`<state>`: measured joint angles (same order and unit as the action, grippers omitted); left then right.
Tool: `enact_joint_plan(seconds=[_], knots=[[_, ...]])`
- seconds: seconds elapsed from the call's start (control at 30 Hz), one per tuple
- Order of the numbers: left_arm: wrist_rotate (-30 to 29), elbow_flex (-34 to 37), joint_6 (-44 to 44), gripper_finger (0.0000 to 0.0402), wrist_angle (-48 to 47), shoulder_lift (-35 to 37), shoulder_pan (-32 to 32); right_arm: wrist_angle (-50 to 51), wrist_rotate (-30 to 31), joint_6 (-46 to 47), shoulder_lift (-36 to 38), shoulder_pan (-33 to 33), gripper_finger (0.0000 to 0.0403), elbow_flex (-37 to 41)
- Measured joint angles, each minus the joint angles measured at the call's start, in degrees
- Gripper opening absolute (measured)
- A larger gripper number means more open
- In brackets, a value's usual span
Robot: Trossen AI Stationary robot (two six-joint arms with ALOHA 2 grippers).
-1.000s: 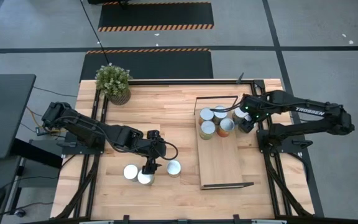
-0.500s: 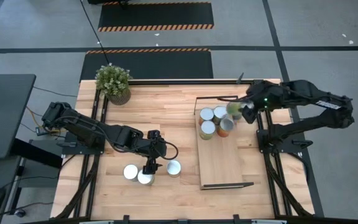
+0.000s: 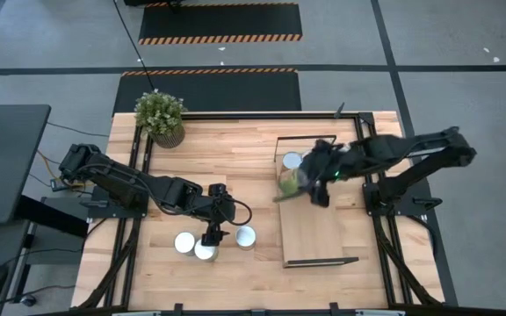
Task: Pick and place cans onto a shelf
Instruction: Put the canned orange on the shelf
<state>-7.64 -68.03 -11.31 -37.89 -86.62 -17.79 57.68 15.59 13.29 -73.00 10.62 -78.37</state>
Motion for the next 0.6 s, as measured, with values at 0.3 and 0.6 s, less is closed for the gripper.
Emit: enact_joint_plan(seconds=[0.3,0.6], knots=[[0.0,0.0,-1.1,0.0393,-1.1,0.0,0.0,7.8,-1.5,-6.2,-13.8,7.7,0.0328,-9.7],[0.0,0.0,-1.1,0.0393,-1.1,0.0,0.0,12.0,-5.1,-14.5,-24.4,10.5,0.0328,-10.4]])
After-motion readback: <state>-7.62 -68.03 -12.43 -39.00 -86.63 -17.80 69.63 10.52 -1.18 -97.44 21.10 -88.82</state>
